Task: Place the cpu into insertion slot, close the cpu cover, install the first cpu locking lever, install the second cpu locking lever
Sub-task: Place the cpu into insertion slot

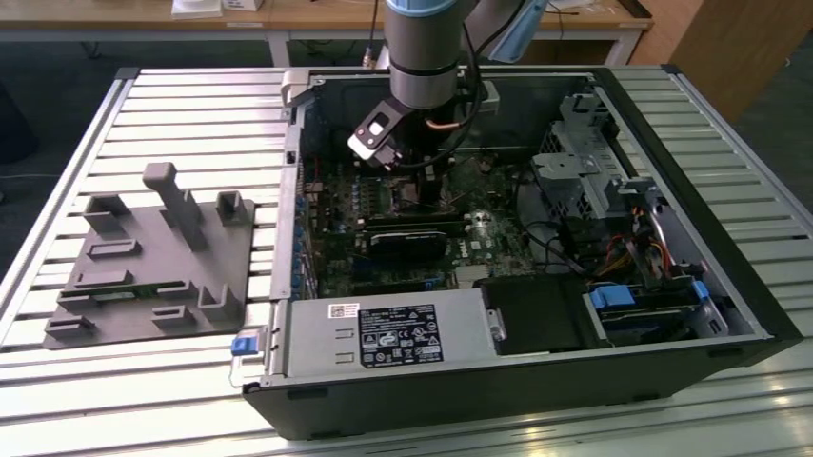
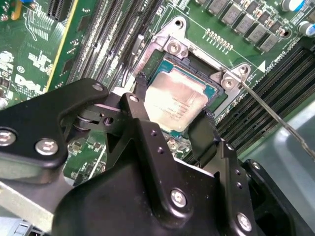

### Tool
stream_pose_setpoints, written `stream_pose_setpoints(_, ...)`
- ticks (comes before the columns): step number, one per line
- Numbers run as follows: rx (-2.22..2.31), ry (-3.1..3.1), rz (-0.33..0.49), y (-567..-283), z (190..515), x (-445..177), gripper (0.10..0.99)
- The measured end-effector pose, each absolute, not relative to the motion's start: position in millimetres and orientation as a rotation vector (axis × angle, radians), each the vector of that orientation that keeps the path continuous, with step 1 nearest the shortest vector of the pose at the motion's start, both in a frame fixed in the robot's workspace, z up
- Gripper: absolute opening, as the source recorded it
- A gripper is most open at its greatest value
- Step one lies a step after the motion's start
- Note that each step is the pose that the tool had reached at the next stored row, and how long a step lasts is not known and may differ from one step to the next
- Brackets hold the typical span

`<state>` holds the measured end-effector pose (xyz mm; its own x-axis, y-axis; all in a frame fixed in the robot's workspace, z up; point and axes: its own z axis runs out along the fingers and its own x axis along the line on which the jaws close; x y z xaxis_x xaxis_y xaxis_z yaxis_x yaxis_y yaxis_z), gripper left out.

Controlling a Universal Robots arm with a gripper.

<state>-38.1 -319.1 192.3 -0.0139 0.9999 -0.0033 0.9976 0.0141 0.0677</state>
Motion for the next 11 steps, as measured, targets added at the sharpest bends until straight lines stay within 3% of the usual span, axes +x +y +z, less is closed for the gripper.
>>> stream_pose_setpoints(8, 2.171, 2.2, 0.071, -318.6, 193.4, -38.4, 0.6)
stream_pose_setpoints(9, 2.172, 2.199, 0.071, -318.3, 193.3, -38.4, 0.537)
stream_pose_setpoints(11, 2.173, 2.198, 0.071, -317.5, 193.3, -38.6, 0.537)
